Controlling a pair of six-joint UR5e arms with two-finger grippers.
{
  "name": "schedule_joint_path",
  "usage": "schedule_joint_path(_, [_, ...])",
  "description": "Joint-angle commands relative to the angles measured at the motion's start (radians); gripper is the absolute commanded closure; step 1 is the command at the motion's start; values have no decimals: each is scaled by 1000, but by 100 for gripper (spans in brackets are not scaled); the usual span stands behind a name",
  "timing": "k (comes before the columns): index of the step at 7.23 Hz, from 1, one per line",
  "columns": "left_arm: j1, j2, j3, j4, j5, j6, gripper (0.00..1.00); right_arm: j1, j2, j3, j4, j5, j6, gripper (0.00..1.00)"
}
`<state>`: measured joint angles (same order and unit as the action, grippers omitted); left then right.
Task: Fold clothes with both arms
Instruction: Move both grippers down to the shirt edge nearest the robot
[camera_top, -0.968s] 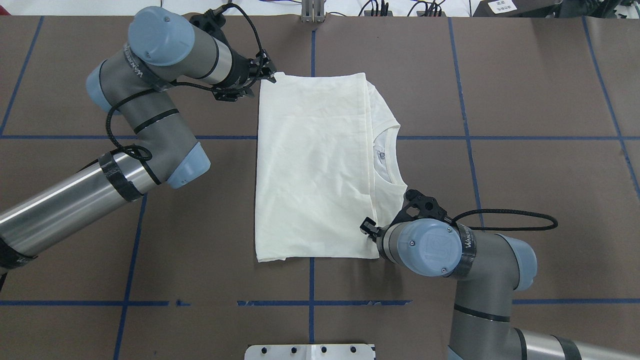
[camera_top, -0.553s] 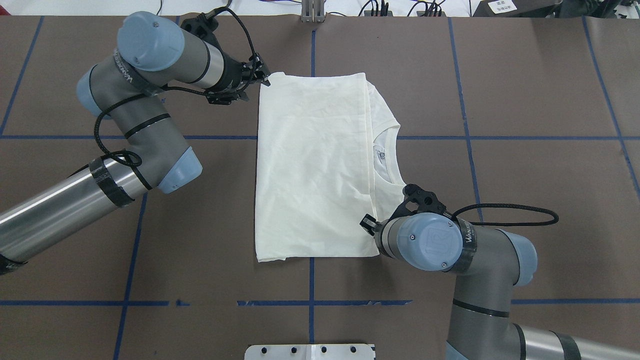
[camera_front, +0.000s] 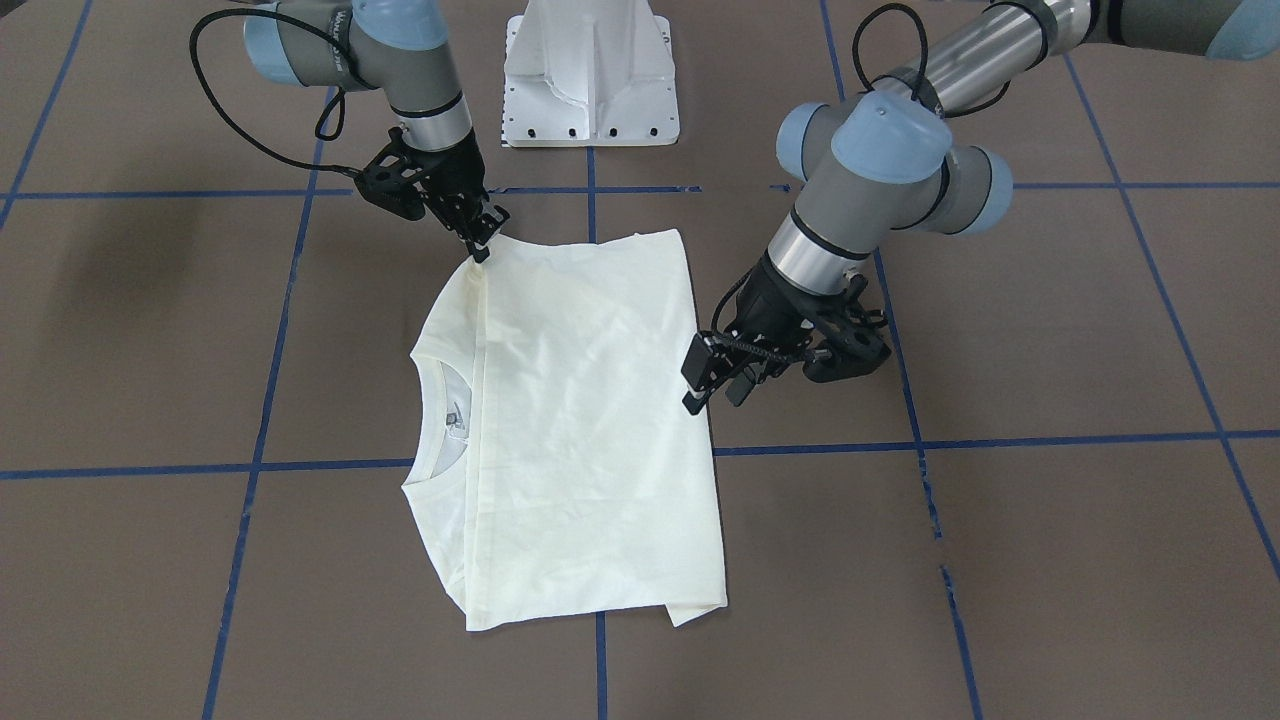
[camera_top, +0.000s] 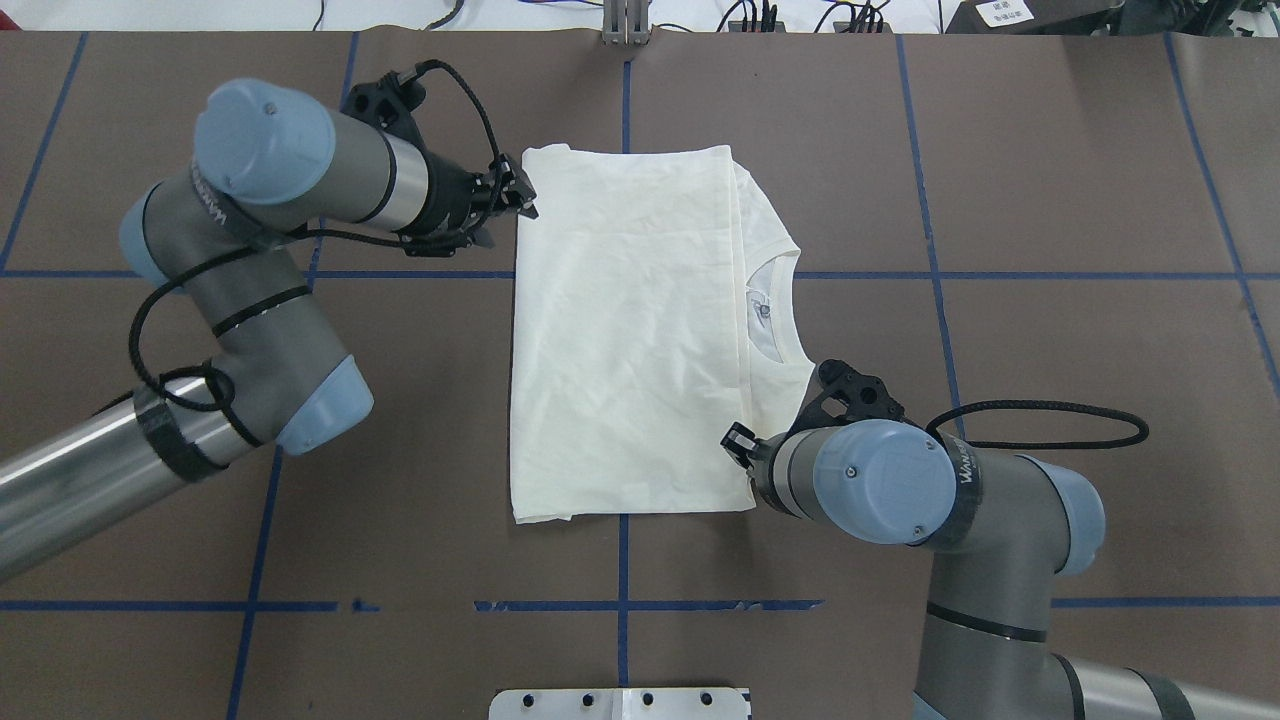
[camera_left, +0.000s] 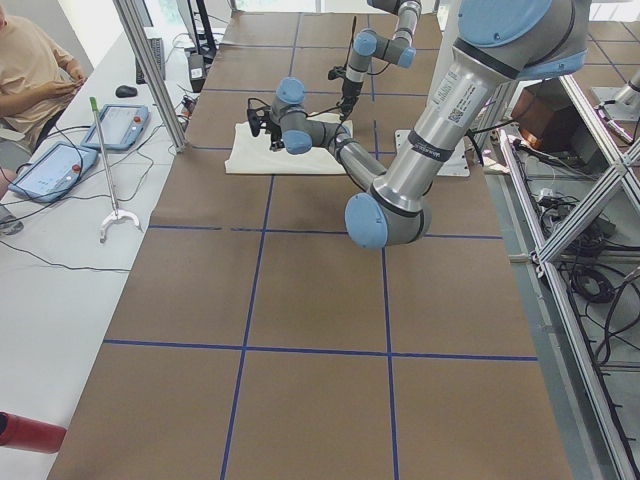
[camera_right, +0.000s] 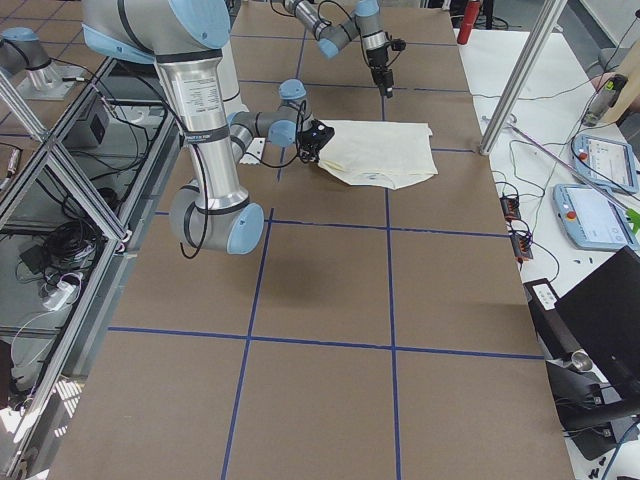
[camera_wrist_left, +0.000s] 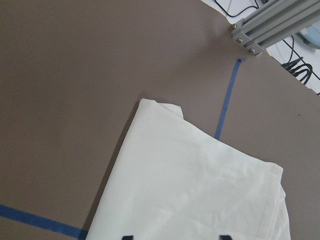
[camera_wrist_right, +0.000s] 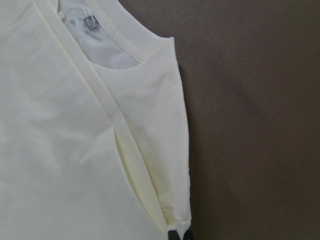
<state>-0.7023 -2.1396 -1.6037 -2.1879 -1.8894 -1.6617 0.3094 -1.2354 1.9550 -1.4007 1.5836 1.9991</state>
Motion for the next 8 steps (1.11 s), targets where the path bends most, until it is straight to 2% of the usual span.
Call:
schedule_joint_path(1, [174, 134, -204, 57, 86, -158, 35, -35, -77, 96, -18, 3, 1, 100])
schedule_joint_path(2, [298, 145, -291, 212, 192, -217, 34, -41, -81, 100, -18, 4, 1, 100])
schedule_joint_path(3, [375, 147, -332, 302, 246, -252, 34, -41, -81, 101, -17, 4, 1, 100])
schedule_joint_path(5, [476, 180, -312, 310, 278, -312, 33, -41, -81, 99, -18, 4, 0, 100])
schedule_joint_path(7, [501, 165, -263, 309, 300, -313, 34, -41, -81, 97, -17, 4, -2, 100])
schedule_joint_path(8, [504, 164, -260, 307, 300, -314, 38, -41, -81, 97, -17, 4, -2, 100])
